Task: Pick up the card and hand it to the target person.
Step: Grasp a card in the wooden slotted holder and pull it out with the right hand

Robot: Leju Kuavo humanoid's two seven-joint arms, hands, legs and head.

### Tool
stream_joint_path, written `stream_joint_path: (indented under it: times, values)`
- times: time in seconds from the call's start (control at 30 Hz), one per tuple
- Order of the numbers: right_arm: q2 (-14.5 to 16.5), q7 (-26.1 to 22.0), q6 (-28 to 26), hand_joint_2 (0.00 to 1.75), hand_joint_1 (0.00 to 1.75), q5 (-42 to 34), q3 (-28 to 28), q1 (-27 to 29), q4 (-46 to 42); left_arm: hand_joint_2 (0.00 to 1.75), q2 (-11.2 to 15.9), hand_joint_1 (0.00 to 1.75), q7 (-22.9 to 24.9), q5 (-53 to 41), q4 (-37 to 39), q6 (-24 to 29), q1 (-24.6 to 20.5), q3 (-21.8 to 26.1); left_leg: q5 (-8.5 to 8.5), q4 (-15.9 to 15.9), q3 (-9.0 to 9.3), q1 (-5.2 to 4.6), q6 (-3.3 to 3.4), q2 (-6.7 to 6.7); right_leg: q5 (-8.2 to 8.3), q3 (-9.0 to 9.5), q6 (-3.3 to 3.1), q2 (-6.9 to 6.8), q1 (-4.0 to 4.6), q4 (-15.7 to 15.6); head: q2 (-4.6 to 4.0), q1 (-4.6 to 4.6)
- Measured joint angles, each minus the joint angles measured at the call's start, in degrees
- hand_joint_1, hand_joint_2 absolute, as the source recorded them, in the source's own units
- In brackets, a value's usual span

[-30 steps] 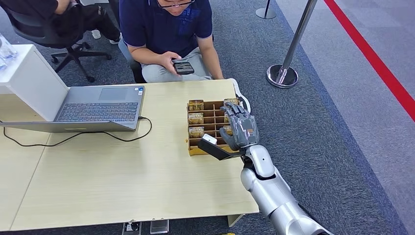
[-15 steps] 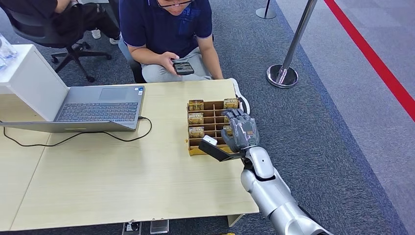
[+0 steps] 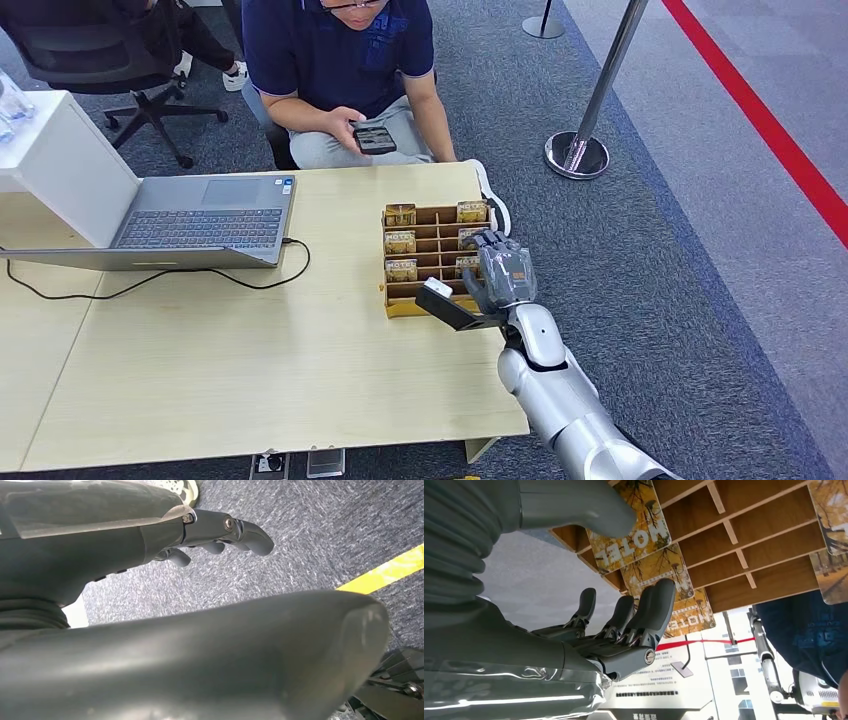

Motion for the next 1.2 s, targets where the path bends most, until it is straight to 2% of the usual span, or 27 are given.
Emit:
stream_joint_path:
  times: [0.4,0.53,0.73,1.2]
  values:
    - [0.0,0.1,-0.7,1.75,1.03,0.1,-1.2,0.0,1.7,0.00,0.0,0.00,-0.1,0.2,0.0,0.2,0.0,-0.3,0.00,0.0,0.00,0.00,0.00,0.00,0.00,0.01,0.00,0.00,0.00,0.0,0.00,0.00]
    - [-0.1,0.0,-0.8,1.75,1.00,0.1,-1.3,0.0,2.0,0.00,0.0,0.00,-0.1,0.2,0.0,0.2,0.0,-0.3,0.00,0.0,0.01,0.00,0.00,0.00,0.00,0.01,0.00,0.00,0.00,0.0,0.00,0.03]
    - [0.0,0.0,-0.8,1.75,1.04,0.2,-1.3,0.0,2.5,0.00,0.0,0.00,-0.1,0.3,0.0,0.4,0.0,-0.3,0.00,0.0,0.02,0.00,0.00,0.00,0.01,0.03,0.00,0.00,0.00,0.0,0.00,0.01]
    - [0.0,0.0,-1.0,1.75,1.33,1.1,-1.3,-0.1,3.0,0.00,0.0,0.00,-1.8,0.1,0.0,0.5,0.0,-1.0,0.00,0.0,0.04,0.00,0.00,0.00,0.02,0.04,0.00,0.00,0.00,0.0,0.00,0.01]
